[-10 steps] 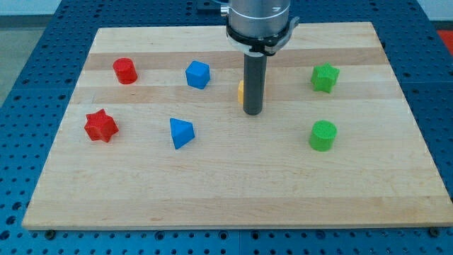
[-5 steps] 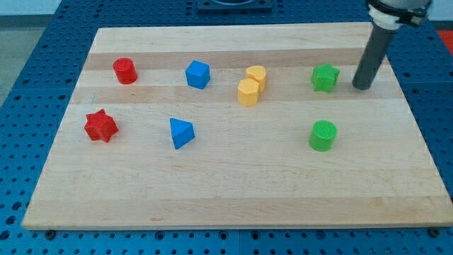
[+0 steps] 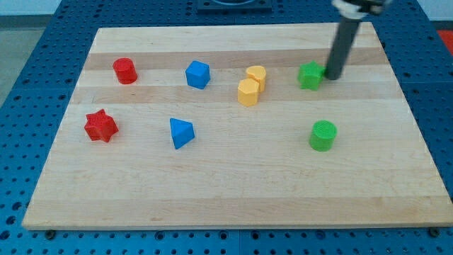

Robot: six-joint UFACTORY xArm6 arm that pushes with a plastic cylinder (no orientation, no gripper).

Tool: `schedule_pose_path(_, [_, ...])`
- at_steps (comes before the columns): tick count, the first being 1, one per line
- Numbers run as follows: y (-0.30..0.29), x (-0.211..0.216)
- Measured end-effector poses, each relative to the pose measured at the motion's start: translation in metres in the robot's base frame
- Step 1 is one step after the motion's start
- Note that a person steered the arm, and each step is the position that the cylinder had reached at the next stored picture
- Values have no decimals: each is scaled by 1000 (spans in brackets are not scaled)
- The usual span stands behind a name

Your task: Place the green blocks into the yellow blocks

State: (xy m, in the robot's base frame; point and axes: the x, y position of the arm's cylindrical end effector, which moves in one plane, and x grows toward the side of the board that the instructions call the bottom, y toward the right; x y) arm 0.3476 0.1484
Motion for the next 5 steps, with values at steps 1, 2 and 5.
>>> schedule_pose_path(1, [-53, 7])
schedule_pose_path(2, [-51, 8])
schedule_pose_path(5, [94, 104])
